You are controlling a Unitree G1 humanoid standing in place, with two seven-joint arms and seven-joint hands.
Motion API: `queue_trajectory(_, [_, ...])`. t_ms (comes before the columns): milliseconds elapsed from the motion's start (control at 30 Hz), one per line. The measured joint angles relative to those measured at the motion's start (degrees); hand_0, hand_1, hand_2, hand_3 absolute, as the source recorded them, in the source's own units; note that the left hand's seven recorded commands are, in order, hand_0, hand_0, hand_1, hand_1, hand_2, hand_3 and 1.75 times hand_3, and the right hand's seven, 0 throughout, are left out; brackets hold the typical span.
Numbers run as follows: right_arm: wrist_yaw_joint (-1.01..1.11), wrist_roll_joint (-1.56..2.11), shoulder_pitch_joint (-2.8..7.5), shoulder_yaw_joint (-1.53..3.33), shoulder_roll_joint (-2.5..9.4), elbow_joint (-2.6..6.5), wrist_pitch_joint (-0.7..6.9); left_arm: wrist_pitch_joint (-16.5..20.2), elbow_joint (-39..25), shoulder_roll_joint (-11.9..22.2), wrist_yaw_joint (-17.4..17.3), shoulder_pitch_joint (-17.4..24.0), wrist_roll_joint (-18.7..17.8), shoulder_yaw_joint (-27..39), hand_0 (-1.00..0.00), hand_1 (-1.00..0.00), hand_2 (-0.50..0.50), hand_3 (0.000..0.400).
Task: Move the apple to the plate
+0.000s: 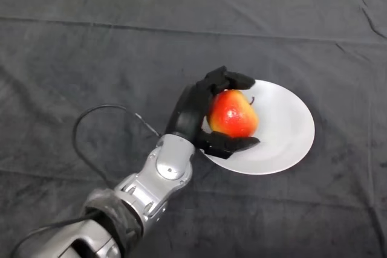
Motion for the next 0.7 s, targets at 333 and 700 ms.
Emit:
queue_trajectory(333, [0.01, 0.0, 0.0, -0.03, 0.0, 0.0, 0.0, 0.0, 1.9, -1.1, 0.1, -2.7, -5.3, -4.5, -1.0, -1.0, 0.0, 0.4])
queue_trajectory(700, [0.03, 0.0, 0.0, -0.04, 0.0, 0.0, 0.0, -0.6, 4.1, -1.2, 0.0, -3.1, -8.1, -7.1, 0.0, 0.0, 0.0, 0.0])
